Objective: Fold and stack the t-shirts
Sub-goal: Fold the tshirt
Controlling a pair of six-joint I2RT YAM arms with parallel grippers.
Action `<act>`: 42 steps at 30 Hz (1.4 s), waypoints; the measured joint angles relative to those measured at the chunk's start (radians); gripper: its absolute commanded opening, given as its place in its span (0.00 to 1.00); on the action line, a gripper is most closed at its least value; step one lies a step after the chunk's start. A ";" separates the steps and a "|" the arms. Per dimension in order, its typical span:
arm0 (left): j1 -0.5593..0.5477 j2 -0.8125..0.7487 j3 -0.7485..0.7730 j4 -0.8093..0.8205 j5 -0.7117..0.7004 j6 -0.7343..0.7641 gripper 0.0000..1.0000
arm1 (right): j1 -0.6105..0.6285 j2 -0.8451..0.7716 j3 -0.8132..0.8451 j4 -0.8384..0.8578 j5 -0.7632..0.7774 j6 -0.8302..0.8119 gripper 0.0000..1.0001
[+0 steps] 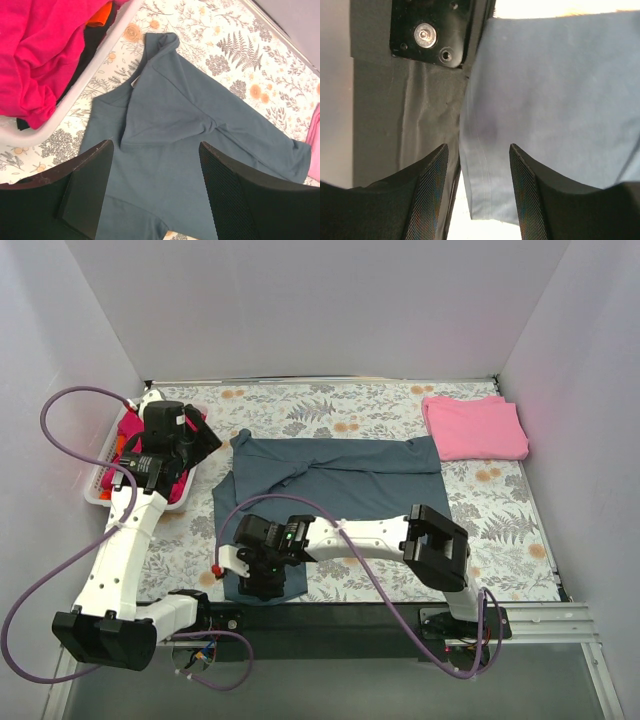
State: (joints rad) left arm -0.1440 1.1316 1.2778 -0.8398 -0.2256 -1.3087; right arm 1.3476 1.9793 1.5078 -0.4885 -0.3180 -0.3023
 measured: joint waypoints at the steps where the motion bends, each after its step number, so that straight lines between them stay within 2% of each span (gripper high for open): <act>1: 0.000 -0.001 0.000 -0.006 -0.005 0.002 0.64 | 0.011 0.015 0.012 -0.007 0.011 -0.013 0.50; 5: 0.000 -0.001 0.000 -0.025 -0.011 0.004 0.64 | 0.046 0.057 0.037 -0.025 0.060 -0.046 0.49; 12: 0.000 -0.001 -0.002 -0.028 -0.010 0.004 0.64 | 0.083 0.124 0.064 -0.034 0.144 -0.078 0.41; 15: 0.000 -0.001 -0.009 -0.028 -0.010 0.004 0.64 | 0.088 0.125 0.074 -0.035 0.161 -0.086 0.24; 16: 0.000 -0.001 -0.012 -0.028 -0.010 0.004 0.64 | 0.089 0.125 0.074 -0.035 0.166 -0.087 0.12; 17: 0.000 -0.001 -0.015 -0.028 -0.010 0.004 0.64 | 0.089 0.125 0.074 -0.035 0.170 -0.092 0.06; 18: 0.000 -0.001 -0.020 -0.027 -0.010 0.004 0.64 | 0.090 0.125 0.074 -0.036 0.175 -0.092 0.01; 19: 0.000 -0.002 -0.024 -0.027 -0.010 0.004 0.64 | 0.090 0.125 0.074 -0.037 0.178 -0.089 0.01; 27: 0.000 -0.002 -0.029 -0.026 -0.004 0.011 0.64 | 0.083 0.081 0.072 -0.056 0.136 -0.087 0.01; 30: 0.000 -0.002 -0.035 -0.018 -0.002 0.012 0.64 | 0.068 0.021 0.053 -0.062 0.076 -0.084 0.13; 31: 0.000 -0.002 -0.040 -0.016 -0.001 0.012 0.64 | 0.064 0.001 0.048 -0.064 0.054 -0.083 0.23; 32: 0.000 -0.002 -0.045 -0.016 0.001 0.012 0.64 | 0.059 -0.014 0.046 -0.066 0.032 -0.080 0.25; 33: 0.000 -0.001 -0.053 -0.014 0.005 0.012 0.64 | 0.056 -0.023 0.046 -0.066 0.017 -0.081 0.34; 36: 0.000 0.000 -0.061 -0.013 0.011 0.012 0.64 | 0.044 -0.035 0.046 -0.066 -0.027 -0.075 0.48; 42: 0.000 0.002 -0.090 0.000 0.040 0.016 0.64 | 0.012 -0.040 0.016 -0.075 -0.056 -0.048 0.50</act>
State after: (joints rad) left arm -0.1440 1.1336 1.1881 -0.8398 -0.1860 -1.2922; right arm 1.3594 1.9392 1.5238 -0.5636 -0.3737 -0.3500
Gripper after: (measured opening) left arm 0.643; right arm 0.495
